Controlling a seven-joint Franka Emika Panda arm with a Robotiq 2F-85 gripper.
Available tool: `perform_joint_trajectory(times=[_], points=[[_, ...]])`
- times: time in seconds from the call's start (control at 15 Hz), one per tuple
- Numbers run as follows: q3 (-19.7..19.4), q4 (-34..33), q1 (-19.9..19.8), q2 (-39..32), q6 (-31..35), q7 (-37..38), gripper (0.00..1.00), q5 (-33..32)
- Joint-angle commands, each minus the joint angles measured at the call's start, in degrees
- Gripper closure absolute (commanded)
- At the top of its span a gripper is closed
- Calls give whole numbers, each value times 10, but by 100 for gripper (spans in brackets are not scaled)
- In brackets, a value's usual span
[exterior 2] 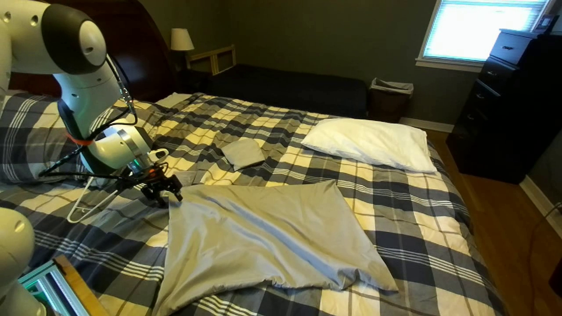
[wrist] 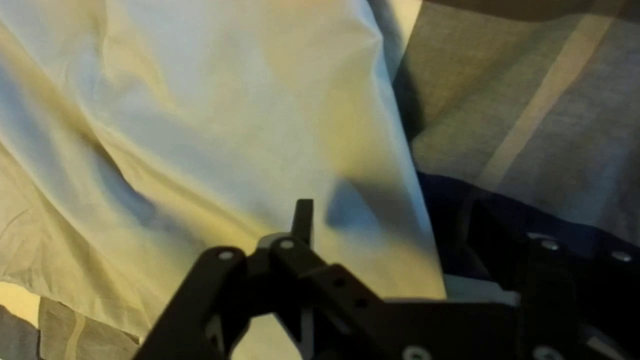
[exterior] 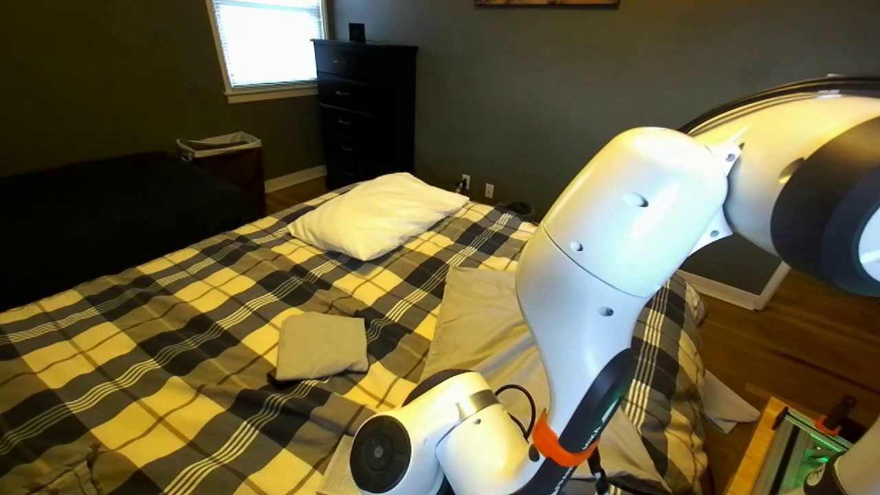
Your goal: Fold the grey cloth on the right
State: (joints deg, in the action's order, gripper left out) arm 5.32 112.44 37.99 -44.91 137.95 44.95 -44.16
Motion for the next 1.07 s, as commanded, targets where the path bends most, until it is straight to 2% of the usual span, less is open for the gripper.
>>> perform_joint_trajectory(times=[0.0,0.4,0.47,0.67,0.73,0.8,1.0], points=[[-13,-6,6,-14,13,15,49,2],[-8,11,-14,-6,19,4,95,18],[-7,17,-17,-2,24,1,100,19],[-18,41,-37,22,56,3,100,18],[-22,58,-57,43,73,3,100,26],[-23,17,-22,5,41,6,100,17],[-25,18,-31,10,45,1,100,17]])
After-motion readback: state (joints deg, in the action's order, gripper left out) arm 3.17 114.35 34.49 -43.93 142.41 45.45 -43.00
